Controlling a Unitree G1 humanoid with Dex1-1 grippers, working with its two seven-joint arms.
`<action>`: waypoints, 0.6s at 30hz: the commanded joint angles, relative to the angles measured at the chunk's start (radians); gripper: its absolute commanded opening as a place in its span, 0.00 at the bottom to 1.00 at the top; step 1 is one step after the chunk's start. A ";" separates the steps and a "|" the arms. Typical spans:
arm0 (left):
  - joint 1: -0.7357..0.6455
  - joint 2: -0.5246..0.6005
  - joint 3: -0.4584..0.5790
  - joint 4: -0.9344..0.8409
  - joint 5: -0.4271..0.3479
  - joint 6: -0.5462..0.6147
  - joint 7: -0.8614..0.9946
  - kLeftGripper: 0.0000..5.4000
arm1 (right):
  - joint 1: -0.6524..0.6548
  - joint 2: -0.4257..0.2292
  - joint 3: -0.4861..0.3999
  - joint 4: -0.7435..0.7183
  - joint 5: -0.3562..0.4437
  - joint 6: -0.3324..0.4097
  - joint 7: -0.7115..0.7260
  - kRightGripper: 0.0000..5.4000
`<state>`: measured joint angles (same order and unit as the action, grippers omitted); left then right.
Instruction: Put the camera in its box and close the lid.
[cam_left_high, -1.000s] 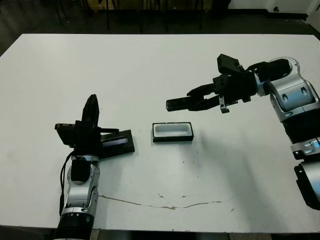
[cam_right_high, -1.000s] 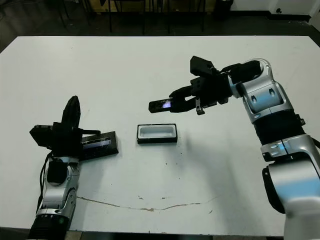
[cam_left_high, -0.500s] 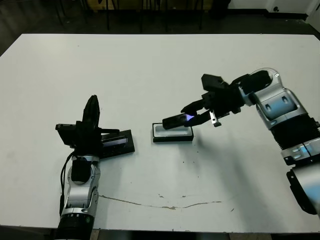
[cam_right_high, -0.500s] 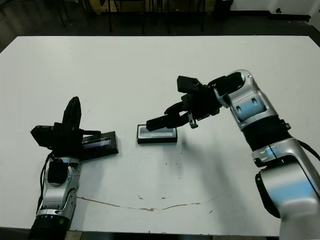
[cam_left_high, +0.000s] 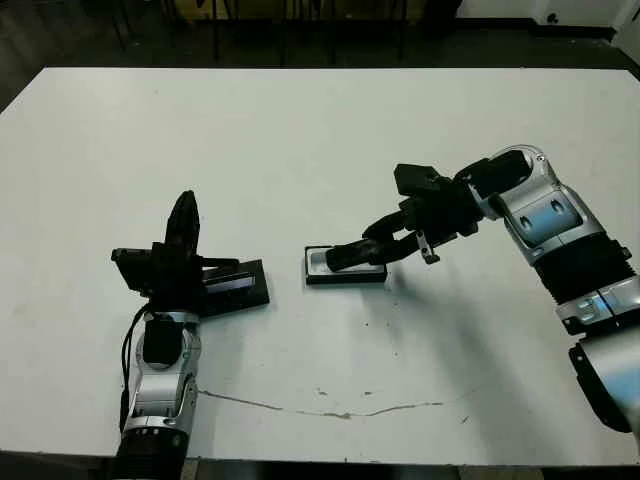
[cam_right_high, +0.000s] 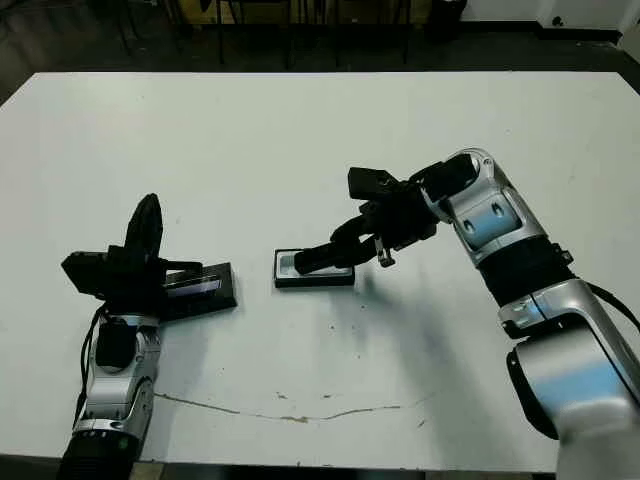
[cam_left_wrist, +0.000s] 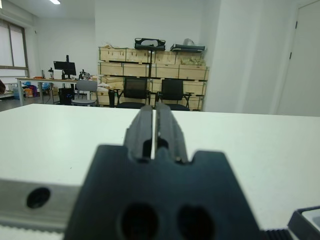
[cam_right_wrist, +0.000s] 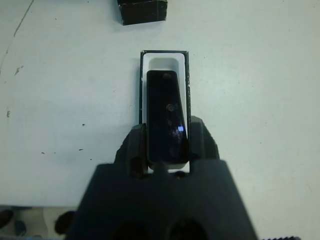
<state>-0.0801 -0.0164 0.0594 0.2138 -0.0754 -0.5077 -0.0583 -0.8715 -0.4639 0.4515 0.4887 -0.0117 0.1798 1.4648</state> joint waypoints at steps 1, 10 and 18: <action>0.037 -0.004 -0.003 0.017 0.004 0.026 0.003 0.00 | 0.031 0.012 0.012 0.009 -0.012 -0.020 -0.001 0.13; 0.037 -0.005 -0.003 0.024 0.006 0.017 0.004 0.00 | 0.028 0.065 0.029 0.012 -0.038 0.029 -0.037 0.13; 0.047 -0.009 -0.007 0.015 0.010 0.022 0.012 0.00 | 0.035 0.087 0.046 -0.038 -0.066 0.082 -0.073 0.13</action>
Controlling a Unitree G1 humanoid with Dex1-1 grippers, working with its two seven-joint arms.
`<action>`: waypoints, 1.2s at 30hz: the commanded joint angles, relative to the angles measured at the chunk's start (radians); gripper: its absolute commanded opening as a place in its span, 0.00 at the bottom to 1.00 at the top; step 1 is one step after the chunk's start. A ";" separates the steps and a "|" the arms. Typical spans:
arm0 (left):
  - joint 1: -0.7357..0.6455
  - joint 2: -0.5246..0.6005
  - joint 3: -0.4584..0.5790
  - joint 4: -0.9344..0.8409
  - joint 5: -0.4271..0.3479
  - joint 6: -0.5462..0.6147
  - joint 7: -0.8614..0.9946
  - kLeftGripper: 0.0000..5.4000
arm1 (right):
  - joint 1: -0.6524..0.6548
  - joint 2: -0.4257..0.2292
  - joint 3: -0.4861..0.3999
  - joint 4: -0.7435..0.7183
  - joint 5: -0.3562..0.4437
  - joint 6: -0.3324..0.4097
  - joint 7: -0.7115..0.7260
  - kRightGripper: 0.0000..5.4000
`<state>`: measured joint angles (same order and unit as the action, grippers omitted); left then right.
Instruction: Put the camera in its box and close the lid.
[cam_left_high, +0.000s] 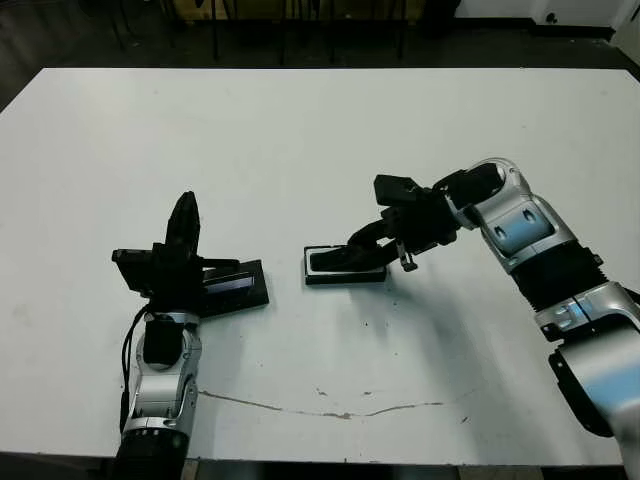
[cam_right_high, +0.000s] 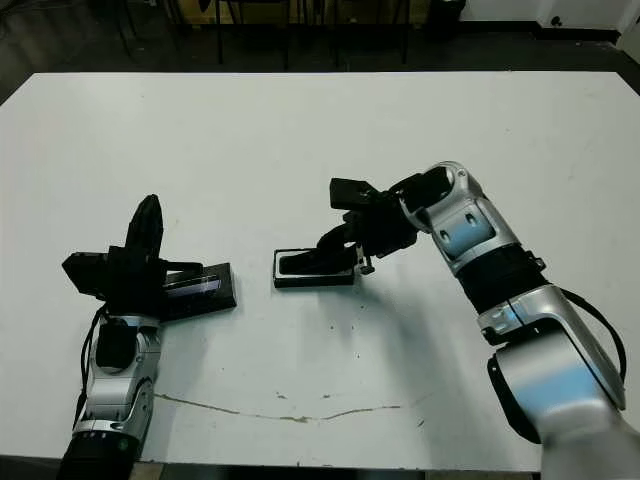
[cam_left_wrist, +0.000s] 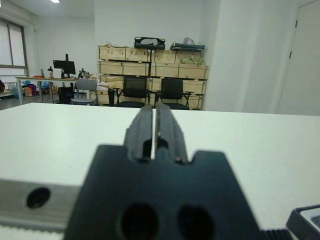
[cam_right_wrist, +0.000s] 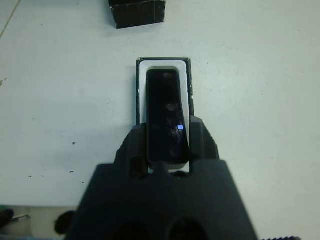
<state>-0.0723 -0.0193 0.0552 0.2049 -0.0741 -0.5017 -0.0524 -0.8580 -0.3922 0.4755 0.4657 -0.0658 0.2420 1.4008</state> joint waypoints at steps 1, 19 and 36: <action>0.040 -0.007 -0.004 0.024 0.011 0.015 0.008 0.00 | 0.022 0.017 0.023 -0.018 -0.013 0.024 -0.012 0.13; 0.047 -0.006 -0.002 0.020 -0.001 0.016 -0.002 0.00 | -0.048 -0.075 -0.057 0.022 0.005 -0.192 0.026 0.49; 0.042 -0.002 0.004 0.035 -0.002 0.000 -0.010 0.00 | 0.171 -0.089 -0.440 -0.312 0.231 0.072 -0.341 1.00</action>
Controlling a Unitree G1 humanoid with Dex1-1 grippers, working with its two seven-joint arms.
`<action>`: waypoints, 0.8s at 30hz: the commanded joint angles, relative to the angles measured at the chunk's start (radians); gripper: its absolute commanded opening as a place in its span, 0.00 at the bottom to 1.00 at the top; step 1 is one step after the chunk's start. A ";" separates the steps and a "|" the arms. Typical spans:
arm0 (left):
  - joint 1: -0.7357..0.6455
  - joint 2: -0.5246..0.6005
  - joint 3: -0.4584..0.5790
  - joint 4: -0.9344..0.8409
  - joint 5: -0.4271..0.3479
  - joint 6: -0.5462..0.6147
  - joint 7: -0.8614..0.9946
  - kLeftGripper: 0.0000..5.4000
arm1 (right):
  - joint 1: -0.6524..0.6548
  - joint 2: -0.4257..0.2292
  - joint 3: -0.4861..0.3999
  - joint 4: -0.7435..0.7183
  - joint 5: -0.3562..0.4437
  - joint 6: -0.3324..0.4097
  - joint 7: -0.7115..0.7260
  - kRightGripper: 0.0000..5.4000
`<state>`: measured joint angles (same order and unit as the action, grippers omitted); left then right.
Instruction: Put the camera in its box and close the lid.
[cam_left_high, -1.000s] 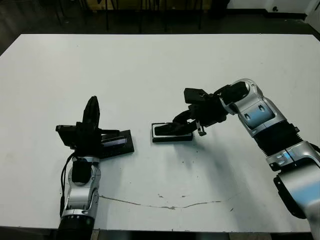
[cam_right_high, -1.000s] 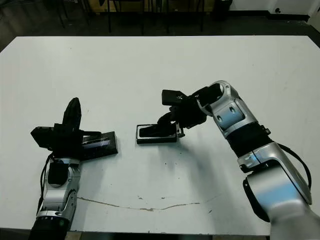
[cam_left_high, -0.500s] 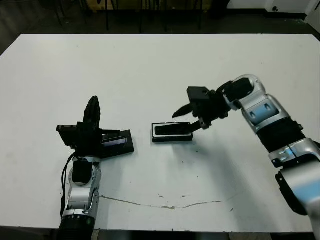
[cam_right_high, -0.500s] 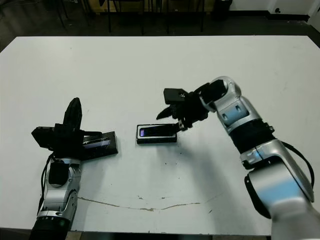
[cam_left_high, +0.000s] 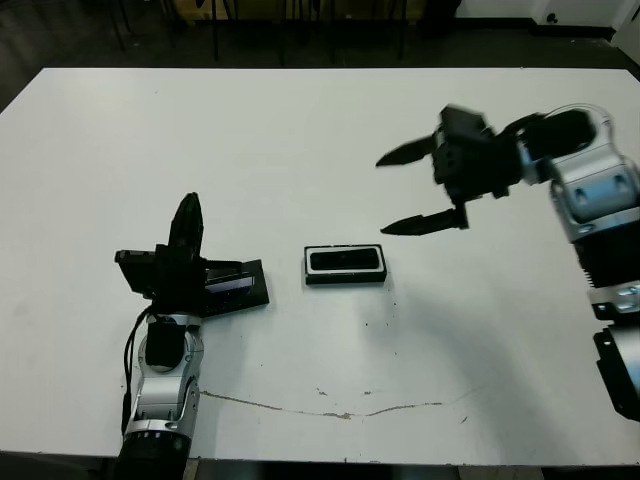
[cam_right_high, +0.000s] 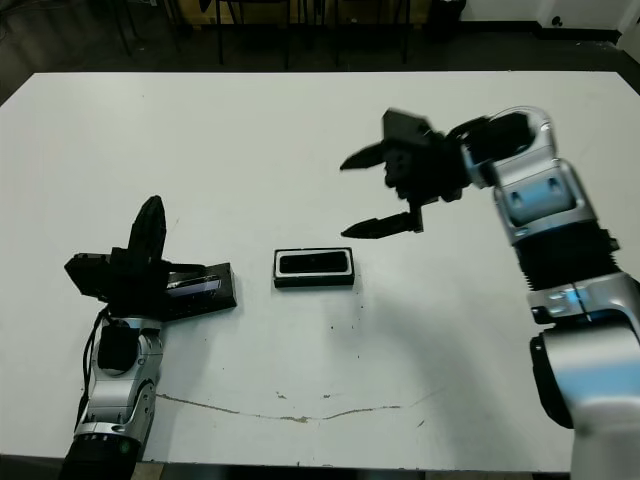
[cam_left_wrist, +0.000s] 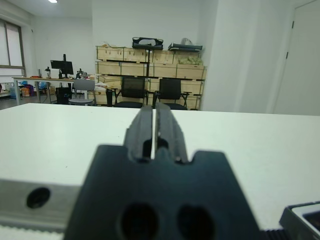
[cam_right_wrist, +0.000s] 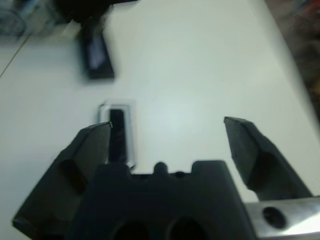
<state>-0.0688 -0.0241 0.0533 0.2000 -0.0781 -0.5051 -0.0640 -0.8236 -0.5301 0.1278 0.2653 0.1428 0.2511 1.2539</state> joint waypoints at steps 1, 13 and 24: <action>0.038 0.003 0.007 0.038 0.004 0.003 0.002 0.00 | 0.189 0.074 -0.123 -0.161 0.021 0.062 -0.281 0.99; 0.029 0.026 0.019 0.020 -0.009 0.007 -0.024 0.00 | 0.575 0.196 -0.020 -0.464 -0.201 -0.168 -0.763 0.61; 0.036 0.024 0.016 0.011 -0.003 0.018 -0.018 0.00 | 0.597 0.208 0.150 -0.377 -0.449 -0.422 -0.895 0.24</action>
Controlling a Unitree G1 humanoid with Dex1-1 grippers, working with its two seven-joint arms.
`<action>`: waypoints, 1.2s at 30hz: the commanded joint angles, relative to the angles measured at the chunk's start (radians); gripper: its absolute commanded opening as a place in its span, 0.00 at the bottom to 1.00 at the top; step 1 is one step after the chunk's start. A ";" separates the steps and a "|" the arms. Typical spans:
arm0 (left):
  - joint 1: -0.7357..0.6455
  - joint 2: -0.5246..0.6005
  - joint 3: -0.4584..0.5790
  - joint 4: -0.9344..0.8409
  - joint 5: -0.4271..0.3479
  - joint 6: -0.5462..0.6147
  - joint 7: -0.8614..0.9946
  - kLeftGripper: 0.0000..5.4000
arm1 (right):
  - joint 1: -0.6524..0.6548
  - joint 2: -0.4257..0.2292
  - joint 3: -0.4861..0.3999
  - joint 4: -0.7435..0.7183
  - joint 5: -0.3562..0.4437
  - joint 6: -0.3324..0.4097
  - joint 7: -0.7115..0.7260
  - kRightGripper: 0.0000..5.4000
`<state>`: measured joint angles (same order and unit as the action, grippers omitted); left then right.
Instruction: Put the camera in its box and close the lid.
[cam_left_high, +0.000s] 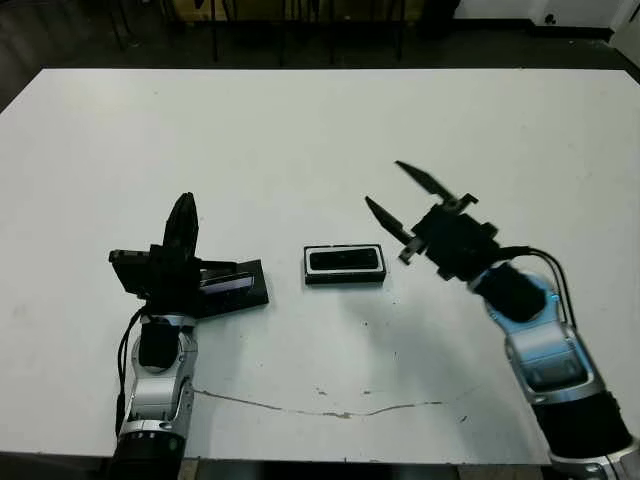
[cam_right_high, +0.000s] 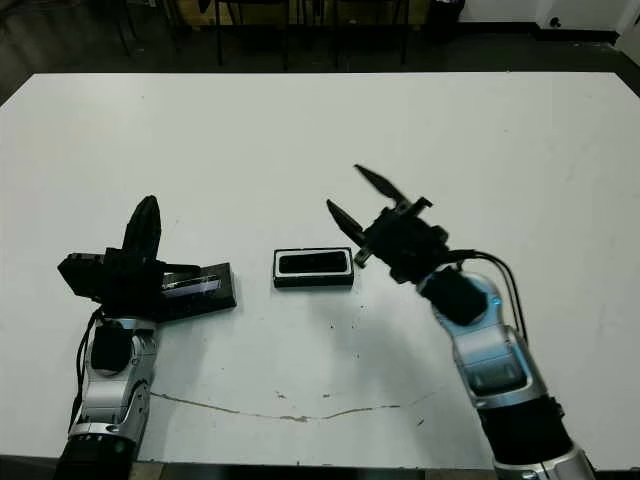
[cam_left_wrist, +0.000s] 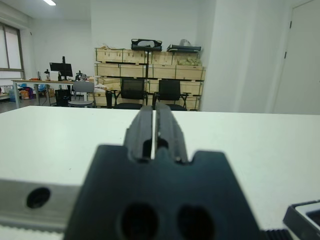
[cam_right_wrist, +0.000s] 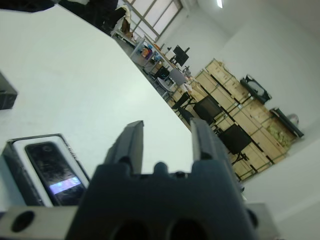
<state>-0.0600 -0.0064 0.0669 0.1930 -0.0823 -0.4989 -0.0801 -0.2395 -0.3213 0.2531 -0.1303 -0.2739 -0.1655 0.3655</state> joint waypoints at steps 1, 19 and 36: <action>0.027 0.005 0.002 0.018 0.002 0.010 -0.001 0.00 | 0.012 0.001 0.035 0.016 -0.044 0.005 -0.004 0.21; 0.036 -0.002 -0.005 0.017 0.012 0.010 0.010 0.00 | 0.027 -0.077 0.131 0.108 -0.170 0.047 0.102 0.00; 0.031 -0.008 -0.005 0.031 0.005 -0.003 0.010 0.00 | 0.123 -0.142 0.069 -0.052 -0.159 0.224 0.177 0.00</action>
<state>-0.0537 -0.0135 0.0603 0.1919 -0.0801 -0.5091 -0.0709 -0.1499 -0.4536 0.3456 -0.1798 -0.4539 0.0290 0.5314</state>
